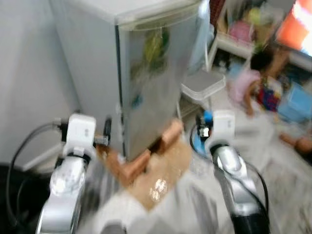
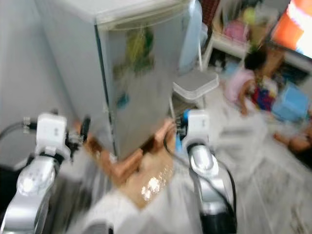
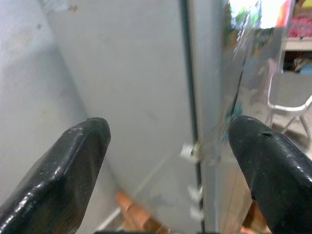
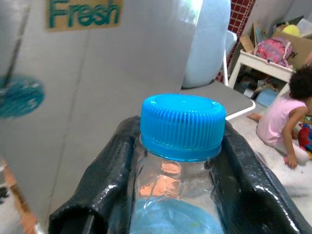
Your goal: Restocking fridge
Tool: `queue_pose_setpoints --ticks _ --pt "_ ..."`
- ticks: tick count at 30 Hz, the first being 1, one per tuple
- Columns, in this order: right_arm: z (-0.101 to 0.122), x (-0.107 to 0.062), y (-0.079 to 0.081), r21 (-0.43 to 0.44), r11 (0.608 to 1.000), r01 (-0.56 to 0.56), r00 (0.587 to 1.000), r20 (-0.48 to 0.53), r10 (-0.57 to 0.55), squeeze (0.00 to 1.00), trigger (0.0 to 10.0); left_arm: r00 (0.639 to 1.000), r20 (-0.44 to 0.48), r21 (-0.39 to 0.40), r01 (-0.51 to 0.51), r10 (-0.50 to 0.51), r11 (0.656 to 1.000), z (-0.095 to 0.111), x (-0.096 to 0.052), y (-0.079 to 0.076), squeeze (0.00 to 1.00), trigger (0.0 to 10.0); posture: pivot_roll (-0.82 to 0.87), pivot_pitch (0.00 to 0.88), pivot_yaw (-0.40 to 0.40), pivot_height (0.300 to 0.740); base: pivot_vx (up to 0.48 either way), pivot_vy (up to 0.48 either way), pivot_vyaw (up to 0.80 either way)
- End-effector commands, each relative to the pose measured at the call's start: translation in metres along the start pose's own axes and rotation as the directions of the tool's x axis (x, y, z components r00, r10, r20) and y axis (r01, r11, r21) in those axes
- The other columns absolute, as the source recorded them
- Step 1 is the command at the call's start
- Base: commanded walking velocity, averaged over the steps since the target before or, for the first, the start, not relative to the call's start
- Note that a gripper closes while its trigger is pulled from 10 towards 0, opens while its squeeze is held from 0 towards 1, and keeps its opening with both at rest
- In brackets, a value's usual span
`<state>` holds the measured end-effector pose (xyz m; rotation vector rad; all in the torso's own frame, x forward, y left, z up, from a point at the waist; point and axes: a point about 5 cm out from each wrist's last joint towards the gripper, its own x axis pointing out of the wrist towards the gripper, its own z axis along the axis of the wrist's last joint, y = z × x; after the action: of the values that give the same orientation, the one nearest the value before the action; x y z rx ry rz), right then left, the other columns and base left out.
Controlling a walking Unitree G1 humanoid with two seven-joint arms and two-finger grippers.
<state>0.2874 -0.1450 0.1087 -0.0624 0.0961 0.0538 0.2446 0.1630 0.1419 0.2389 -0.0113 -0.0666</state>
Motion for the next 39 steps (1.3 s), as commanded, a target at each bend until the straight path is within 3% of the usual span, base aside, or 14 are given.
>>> queue_pose_setpoints --ticks 1,10,14,23,30,39 --pt "-0.003 0.000 -0.012 -0.004 0.999 0.044 0.999 -0.032 -0.044 0.00 10.0 0.999 0.015 -0.013 0.038 -0.038 0.999 0.003 0.001 -0.008 0.00 10.0 0.12 0.028 -0.102 0.740 0.000 0.450 0.00" --pt "-0.004 -0.006 -0.013 0.032 0.999 0.027 0.999 -0.018 -0.027 0.00 10.0 0.999 -0.001 0.010 0.041 -0.041 0.999 -0.003 -0.006 -0.002 0.00 10.0 0.13 0.018 -0.095 0.740 0.000 0.142 0.00" --pt "-0.007 -0.009 -0.019 0.068 0.996 0.058 0.998 -0.024 -0.057 0.00 10.0 0.996 -0.028 0.064 0.092 -0.090 0.994 -0.011 -0.012 -0.004 0.00 10.0 0.13 0.000 -0.032 0.740 0.000 0.000 -0.60" --pt "-0.007 -0.017 -0.032 0.067 0.987 0.145 0.989 0.018 -0.147 0.00 10.0 0.975 -0.005 0.172 0.219 -0.222 0.960 -0.005 0.003 -0.008 0.00 10.0 0.11 0.000 0.071 0.740 0.000 0.000 -0.09" --pt "-0.011 -0.019 -0.036 0.061 0.987 0.150 0.989 -0.006 -0.150 0.00 10.0 0.974 0.007 0.204 0.220 -0.226 0.954 -0.003 0.008 -0.012 0.00 10.0 0.09 0.011 0.024 0.740 0.000 0.000 0.00" --pt "-0.014 -0.016 -0.034 0.049 0.993 0.106 0.994 -0.030 -0.104 0.00 10.0 0.980 0.009 0.162 0.193 -0.197 0.968 -0.007 0.003 -0.016 0.00 10.0 0.11 0.006 -0.042 0.740 0.000 0.439 -0.36"
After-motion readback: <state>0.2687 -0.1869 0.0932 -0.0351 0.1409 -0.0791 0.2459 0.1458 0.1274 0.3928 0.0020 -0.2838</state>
